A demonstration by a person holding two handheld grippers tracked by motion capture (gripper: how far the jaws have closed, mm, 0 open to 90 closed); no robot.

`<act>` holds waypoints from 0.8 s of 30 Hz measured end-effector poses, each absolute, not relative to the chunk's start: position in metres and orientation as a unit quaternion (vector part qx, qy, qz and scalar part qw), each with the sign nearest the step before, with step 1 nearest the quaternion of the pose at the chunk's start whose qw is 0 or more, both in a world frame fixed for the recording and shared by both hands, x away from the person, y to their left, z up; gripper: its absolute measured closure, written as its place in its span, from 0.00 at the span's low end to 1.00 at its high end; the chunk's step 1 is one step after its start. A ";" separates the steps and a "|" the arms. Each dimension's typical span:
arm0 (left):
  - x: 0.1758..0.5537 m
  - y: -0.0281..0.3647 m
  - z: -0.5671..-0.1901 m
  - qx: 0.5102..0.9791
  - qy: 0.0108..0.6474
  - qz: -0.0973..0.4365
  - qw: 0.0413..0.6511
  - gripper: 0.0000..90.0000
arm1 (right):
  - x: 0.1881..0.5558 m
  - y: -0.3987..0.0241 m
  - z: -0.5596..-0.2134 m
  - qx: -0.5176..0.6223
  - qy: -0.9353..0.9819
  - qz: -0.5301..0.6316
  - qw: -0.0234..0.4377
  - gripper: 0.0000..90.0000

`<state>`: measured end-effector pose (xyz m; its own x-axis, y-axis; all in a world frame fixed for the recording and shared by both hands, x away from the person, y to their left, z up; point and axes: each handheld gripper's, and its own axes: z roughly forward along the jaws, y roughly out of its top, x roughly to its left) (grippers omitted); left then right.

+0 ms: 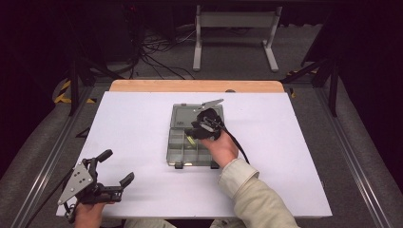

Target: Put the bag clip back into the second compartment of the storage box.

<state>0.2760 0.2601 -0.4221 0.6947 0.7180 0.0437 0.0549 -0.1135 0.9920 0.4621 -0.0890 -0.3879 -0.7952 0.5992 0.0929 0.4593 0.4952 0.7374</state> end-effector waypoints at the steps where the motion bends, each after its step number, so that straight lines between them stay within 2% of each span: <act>1: 0.276 0.260 -0.422 0.695 0.278 0.274 0.604 0.00 | 0.460 -0.090 -0.384 0.308 0.859 0.399 0.095 0.46; 2: 0.276 0.260 -0.422 0.694 0.279 0.274 0.604 0.00 | 0.457 -0.092 -0.380 0.308 0.857 0.401 0.103 0.41; 6: 0.276 0.260 -0.422 0.695 0.279 0.274 0.604 0.00 | 0.446 -0.102 -0.365 0.298 0.851 0.417 0.116 0.32; 18: 0.276 0.260 -0.422 0.692 0.282 0.275 0.605 0.00 | 0.405 -0.147 -0.336 0.271 0.825 0.476 0.140 0.23; 24: 0.277 0.259 -0.421 0.693 0.281 0.275 0.604 0.00 | 0.387 -0.172 -0.329 0.271 0.808 0.503 0.146 0.13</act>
